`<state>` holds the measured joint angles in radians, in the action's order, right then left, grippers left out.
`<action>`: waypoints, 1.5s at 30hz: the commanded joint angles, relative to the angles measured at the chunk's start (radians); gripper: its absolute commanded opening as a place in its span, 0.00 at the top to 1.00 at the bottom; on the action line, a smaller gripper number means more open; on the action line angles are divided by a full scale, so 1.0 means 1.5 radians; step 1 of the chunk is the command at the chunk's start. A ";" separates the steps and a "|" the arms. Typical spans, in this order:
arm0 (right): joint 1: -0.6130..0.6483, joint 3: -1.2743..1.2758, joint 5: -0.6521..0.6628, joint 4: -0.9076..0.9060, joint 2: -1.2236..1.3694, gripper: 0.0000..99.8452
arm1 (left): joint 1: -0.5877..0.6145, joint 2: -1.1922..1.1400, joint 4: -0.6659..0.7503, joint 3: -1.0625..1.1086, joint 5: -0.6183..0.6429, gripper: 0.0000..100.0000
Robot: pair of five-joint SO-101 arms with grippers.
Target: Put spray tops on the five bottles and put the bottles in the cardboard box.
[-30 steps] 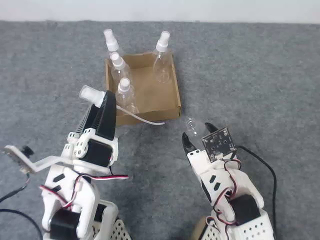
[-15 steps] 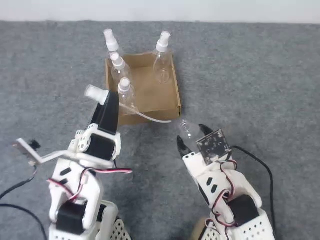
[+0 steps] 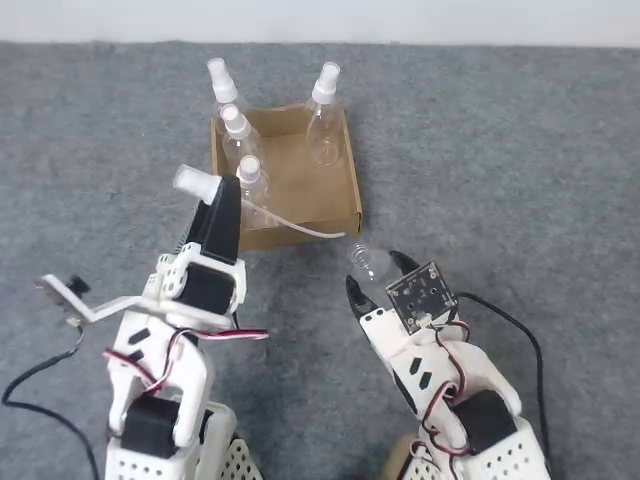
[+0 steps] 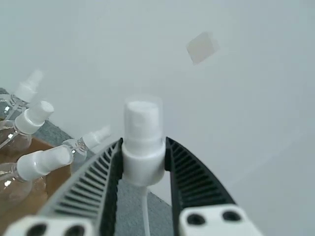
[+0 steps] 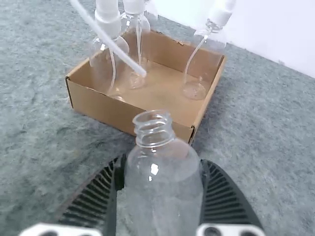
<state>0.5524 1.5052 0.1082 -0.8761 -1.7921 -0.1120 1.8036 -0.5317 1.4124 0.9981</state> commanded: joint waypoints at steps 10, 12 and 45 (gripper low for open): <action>0.008 0.069 0.111 0.128 -0.016 0.92 | -0.004 0.013 0.024 0.002 0.003 0.99; 0.008 0.069 0.111 0.128 -0.016 0.92 | -0.004 0.013 0.023 0.002 0.003 0.99; 0.003 0.102 0.113 0.208 -0.016 0.92 | -0.035 0.014 0.063 0.047 -0.040 0.99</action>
<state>0.5570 1.6571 0.2708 -0.5907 -1.7921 -0.1458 1.8036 -0.3736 1.5704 0.9475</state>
